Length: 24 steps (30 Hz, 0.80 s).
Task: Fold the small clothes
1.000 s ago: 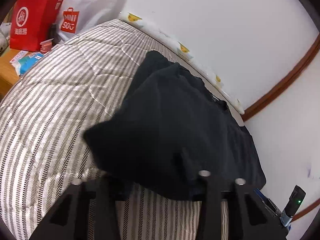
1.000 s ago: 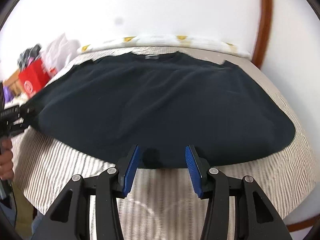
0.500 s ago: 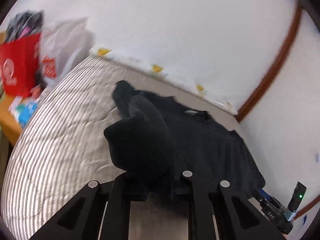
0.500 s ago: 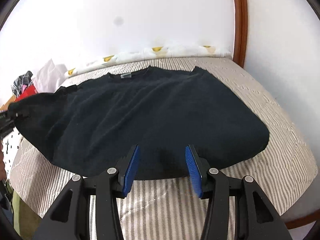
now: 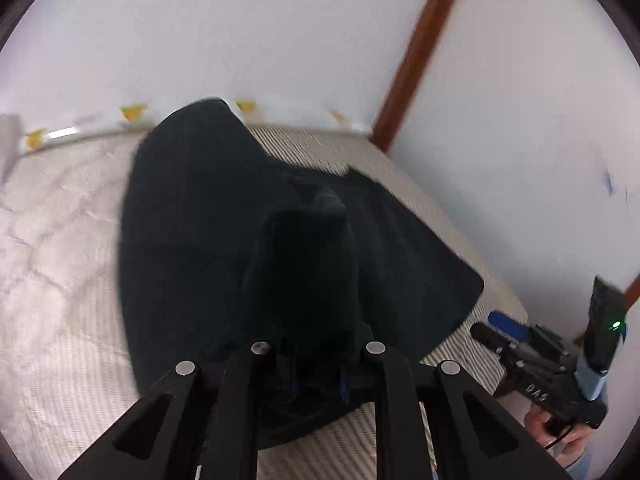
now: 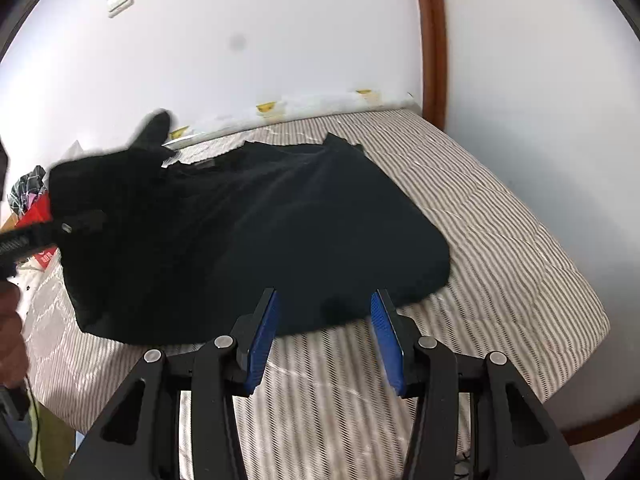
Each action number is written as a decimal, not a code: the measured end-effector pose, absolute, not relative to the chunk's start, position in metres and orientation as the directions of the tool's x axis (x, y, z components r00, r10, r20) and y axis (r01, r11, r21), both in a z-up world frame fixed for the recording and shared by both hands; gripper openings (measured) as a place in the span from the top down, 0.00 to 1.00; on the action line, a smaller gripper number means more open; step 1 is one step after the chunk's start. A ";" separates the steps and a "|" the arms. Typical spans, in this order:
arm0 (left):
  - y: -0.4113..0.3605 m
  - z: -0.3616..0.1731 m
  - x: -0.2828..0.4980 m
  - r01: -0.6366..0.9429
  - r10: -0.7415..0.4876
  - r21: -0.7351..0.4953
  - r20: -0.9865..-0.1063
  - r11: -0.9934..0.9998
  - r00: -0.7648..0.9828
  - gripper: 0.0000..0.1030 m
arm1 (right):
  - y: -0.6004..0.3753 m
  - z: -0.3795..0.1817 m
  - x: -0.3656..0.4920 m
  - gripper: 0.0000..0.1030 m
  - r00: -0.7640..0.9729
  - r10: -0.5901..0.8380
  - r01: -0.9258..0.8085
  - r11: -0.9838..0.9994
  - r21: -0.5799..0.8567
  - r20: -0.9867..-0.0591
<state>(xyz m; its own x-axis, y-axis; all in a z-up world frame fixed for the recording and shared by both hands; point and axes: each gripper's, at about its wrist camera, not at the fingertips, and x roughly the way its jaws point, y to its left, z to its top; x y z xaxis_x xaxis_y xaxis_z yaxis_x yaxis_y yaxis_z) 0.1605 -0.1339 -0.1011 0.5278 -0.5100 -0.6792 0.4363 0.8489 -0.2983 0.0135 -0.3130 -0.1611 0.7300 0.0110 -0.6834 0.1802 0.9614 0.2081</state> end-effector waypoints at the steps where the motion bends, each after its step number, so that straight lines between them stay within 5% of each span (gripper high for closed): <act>1: -0.140 -0.109 0.162 0.441 -0.512 -0.303 -0.695 0.845 0.505 0.85 | -0.315 -0.162 0.013 0.54 0.727 0.010 0.183 0.961 0.208 -0.686; 9: -0.139 -0.104 0.153 0.518 -0.563 -0.319 -0.706 0.794 0.430 0.58 | -0.319 -0.154 0.021 0.47 0.730 0.077 0.158 0.948 0.277 -0.679; 16: -0.085 -0.095 0.125 0.482 -0.485 -0.222 -0.695 0.847 0.531 0.35 | -0.279 -0.128 0.041 0.37 0.736 0.250 0.005 0.927 0.375 -0.629; 24: -0.018 -0.142 0.112 0.365 -0.421 -0.255 -0.749 0.896 0.511 0.33 | -0.229 -0.124 0.079 0.30 0.719 0.408 -0.102 0.863 0.494 -0.563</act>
